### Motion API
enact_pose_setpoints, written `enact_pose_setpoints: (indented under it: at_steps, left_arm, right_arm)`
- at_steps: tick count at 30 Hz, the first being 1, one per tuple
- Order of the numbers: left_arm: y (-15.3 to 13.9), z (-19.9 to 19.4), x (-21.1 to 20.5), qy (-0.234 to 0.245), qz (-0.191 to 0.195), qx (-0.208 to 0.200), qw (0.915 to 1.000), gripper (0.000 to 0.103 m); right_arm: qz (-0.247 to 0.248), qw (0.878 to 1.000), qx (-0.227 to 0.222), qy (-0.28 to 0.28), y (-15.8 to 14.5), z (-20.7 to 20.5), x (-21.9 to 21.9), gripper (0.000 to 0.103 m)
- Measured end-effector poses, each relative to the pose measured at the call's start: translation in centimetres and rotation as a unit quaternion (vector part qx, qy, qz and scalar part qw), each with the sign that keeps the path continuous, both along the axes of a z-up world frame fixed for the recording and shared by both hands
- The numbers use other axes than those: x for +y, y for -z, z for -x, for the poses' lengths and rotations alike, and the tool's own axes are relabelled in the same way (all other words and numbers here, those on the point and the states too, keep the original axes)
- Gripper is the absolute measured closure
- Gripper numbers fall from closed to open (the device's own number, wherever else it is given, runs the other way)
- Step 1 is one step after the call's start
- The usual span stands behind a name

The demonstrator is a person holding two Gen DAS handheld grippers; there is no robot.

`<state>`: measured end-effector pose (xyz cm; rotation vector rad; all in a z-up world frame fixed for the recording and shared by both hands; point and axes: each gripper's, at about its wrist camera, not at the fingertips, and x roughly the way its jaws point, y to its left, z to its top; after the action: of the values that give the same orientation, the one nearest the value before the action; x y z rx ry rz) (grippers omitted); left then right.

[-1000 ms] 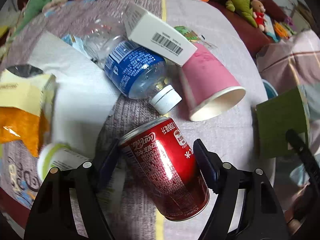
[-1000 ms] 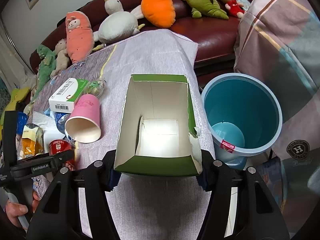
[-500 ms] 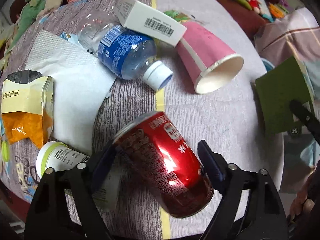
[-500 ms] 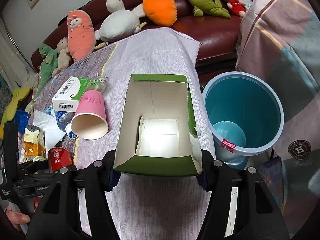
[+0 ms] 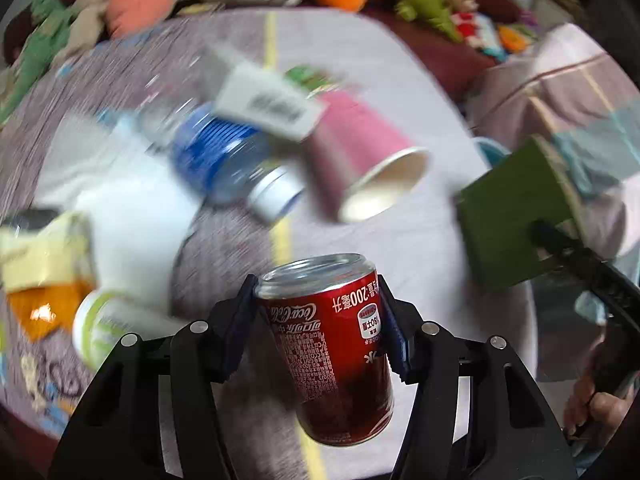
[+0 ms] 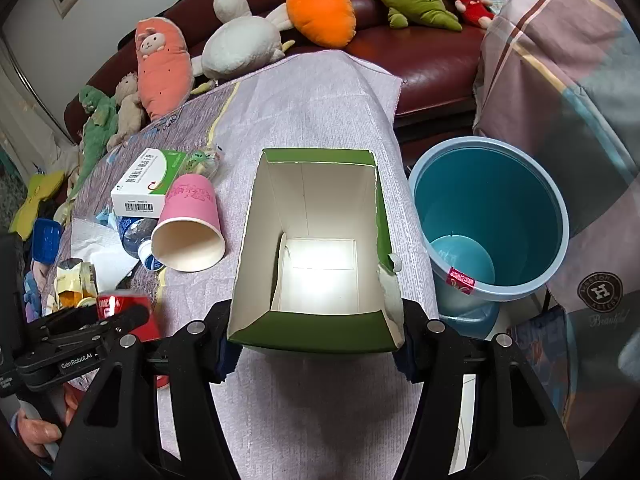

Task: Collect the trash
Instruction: 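Carry the red can and green box over the teal bin with both tools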

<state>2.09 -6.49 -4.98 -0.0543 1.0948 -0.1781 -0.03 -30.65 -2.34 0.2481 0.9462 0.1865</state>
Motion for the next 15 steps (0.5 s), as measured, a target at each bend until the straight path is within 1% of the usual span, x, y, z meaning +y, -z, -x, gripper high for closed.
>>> enact_pose_setpoints:
  at_steps: [2, 5, 7, 8, 9, 11, 15]
  left_arm:
    - [-0.6, -0.2, -1.5, 0.032, 0.001, -0.016, 0.9993, 0.045]
    - [-0.7, -0.5, -3.3, 0.058, -0.006, -0.015, 0.9981, 0.044]
    - [-0.5, -0.2, -3.7, 0.068, -0.011, -0.010, 0.9976, 0.032]
    - [-0.3, 0.2, -3.7, 0.068, -0.015, -0.008, 0.9975, 0.020]
    - [-0.2, 0.5, -3.6, 0.064, -0.019, -0.008, 0.9977, 0.016]
    - [0.3, 0.8, -3.0, 0.056, -0.026, -0.003, 0.9981, 0.016]
    - [1.6, 0.6, -1.9, 0.034, -0.015, 0.024, 0.9990, 0.016]
  right_arm:
    - [-0.001, 1.000, 0.001, 0.003, -0.1, 0.0, -0.1, 0.045]
    - [0.003, 1.000, 0.001, 0.007, -0.3, 0.3, -0.1, 0.045]
    - [0.005, 1.000, 0.002, 0.008, -0.3, 0.5, -0.2, 0.045]
    - [0.006, 1.000, 0.004, 0.008, -0.3, 0.6, -0.2, 0.045]
    - [0.007, 1.000, 0.005, 0.009, -0.2, 0.7, -0.3, 0.045]
    - [0.007, 1.000, 0.007, 0.009, -0.1, 0.7, -0.3, 0.045]
    - [0.004, 1.000, 0.006, 0.010, 0.0, 0.7, -0.2, 0.045]
